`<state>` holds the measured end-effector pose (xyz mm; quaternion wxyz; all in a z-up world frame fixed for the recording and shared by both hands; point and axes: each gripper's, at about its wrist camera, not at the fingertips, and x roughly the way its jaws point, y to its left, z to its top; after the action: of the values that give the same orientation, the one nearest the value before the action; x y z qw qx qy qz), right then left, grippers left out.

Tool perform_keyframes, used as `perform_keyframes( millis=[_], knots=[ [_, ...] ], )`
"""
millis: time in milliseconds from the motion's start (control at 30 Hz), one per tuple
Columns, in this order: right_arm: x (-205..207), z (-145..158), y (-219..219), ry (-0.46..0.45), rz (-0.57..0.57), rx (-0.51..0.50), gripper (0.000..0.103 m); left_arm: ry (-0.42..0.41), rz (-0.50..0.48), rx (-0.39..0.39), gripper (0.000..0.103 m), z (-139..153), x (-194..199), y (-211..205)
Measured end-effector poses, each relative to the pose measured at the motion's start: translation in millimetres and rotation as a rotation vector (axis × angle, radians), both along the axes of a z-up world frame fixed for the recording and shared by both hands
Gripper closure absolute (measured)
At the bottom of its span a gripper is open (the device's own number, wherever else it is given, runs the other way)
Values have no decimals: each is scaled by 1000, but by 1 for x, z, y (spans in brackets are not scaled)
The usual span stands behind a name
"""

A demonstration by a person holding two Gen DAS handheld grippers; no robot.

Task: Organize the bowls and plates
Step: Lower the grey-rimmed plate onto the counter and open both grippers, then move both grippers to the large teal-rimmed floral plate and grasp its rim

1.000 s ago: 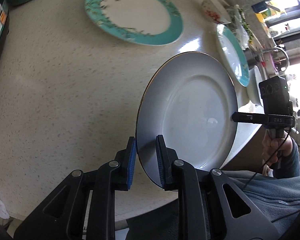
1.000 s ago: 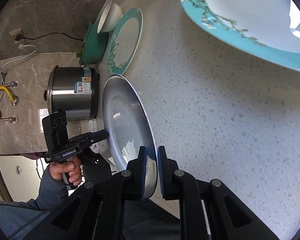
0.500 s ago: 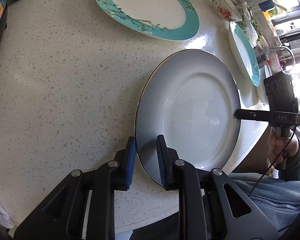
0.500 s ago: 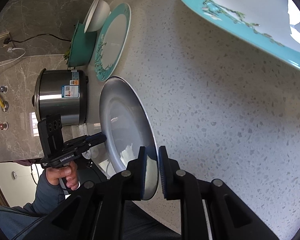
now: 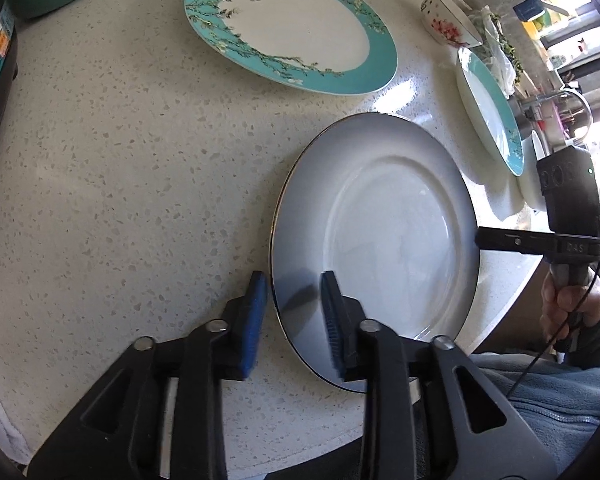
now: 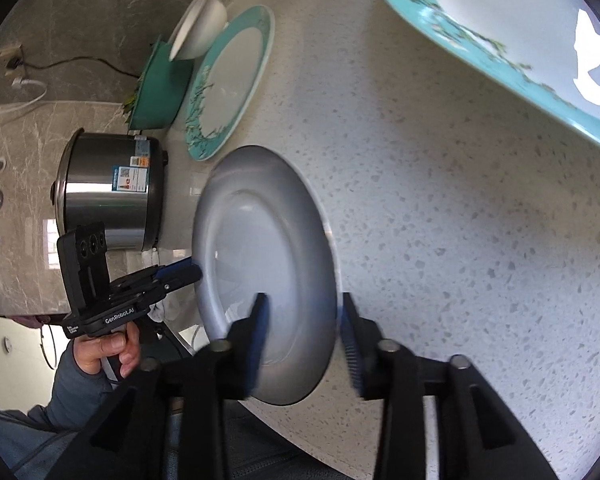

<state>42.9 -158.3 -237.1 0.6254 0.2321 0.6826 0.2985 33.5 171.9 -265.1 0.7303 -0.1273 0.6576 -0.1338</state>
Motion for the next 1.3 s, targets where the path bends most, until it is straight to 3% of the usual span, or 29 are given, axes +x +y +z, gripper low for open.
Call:
perform_keyframes(
  millis=[33, 200, 333, 433, 533, 700, 833, 933, 1133, 1300],
  knots=[
    [0, 2, 0, -9, -2, -5, 46, -8, 10, -1, 49, 2, 0, 1],
    [-4, 24, -14, -71, -57, -29, 41, -93, 52, -6, 29, 33, 0, 11],
    [-12, 46, -40, -130, -130, -12, 33, -208, 66, -60, 23, 64, 8, 8],
    [-18, 62, -56, -170, -175, 14, 30, -271, 76, -117, 23, 78, 14, 1],
    [-19, 75, -71, -209, -216, 65, 29, -276, 113, -162, 23, 83, 23, -4],
    [-5, 86, -87, -249, -233, 131, 27, -272, 169, -125, 23, 87, 23, -7],
    [20, 92, -88, -259, -166, 173, 27, -300, 257, -92, 23, 88, 21, -5],
    [47, 98, -80, -255, -119, 224, 26, -309, 348, -72, 23, 86, 25, 2],
    [119, 107, -41, -199, -45, 275, 20, -294, 438, -24, 23, 80, 55, 26],
    [171, 77, 9, -109, 4, 225, 20, -260, 400, -88, 15, 62, 86, 49]
  ],
)
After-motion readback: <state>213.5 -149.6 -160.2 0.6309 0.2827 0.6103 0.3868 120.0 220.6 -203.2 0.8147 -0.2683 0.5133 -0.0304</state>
